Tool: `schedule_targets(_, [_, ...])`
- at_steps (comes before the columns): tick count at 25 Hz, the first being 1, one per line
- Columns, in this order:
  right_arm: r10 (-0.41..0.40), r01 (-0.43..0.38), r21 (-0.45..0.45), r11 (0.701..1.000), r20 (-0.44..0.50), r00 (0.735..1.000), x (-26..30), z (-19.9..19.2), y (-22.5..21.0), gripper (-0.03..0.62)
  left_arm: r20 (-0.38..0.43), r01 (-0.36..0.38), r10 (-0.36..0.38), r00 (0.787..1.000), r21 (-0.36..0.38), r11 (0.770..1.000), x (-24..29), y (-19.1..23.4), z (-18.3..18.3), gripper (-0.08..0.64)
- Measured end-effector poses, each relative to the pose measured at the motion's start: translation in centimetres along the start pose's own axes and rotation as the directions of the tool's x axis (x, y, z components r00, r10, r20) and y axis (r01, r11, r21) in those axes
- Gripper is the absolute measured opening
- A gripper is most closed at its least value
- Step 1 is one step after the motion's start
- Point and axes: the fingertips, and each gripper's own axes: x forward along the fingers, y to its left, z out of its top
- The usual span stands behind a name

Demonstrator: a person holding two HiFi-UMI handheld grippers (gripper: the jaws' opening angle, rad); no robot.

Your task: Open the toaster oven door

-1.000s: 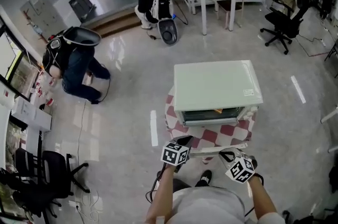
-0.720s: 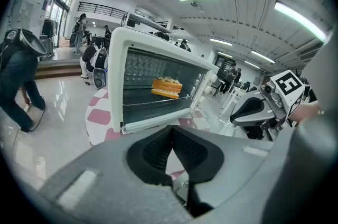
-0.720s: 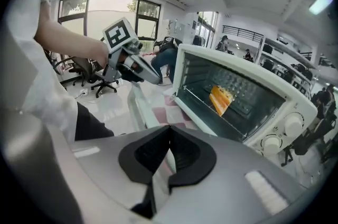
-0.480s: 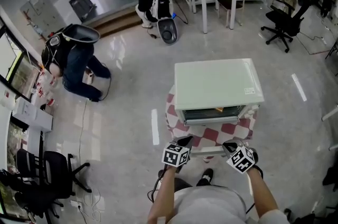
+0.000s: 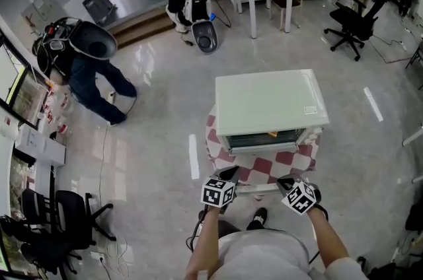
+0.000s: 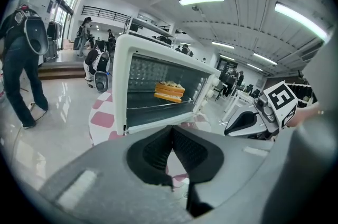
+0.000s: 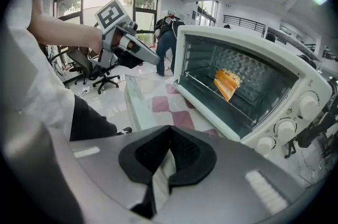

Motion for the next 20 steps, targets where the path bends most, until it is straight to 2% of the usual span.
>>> schedule_targets(7, [0.0, 0.0, 0.023, 1.0, -0.009, 1.0, 0.6, -1.2, 0.6, 0.003, -0.019, -0.001, 0.001, 1.0, -0.003, 1.0, -0.3, -0.1, -0.5, 0.006])
schedule_targets(12, [-0.015, 0.015, 0.001, 1.0, -0.047, 0.999, 1.4, -2.6, 0.7, 0.003, -0.027, -0.005, 0.005, 1.0, -0.002, 1.0, -0.5, -0.2, -0.8, 0.006])
schedule_targets(20, [0.006, -0.006, 0.004, 1.0, -0.08, 0.997, 2.7, -4.2, 1.4, 0.003, -0.037, -0.029, 0.029, 0.999, -0.01, 1.0, -1.3, 0.3, -1.5, 0.006])
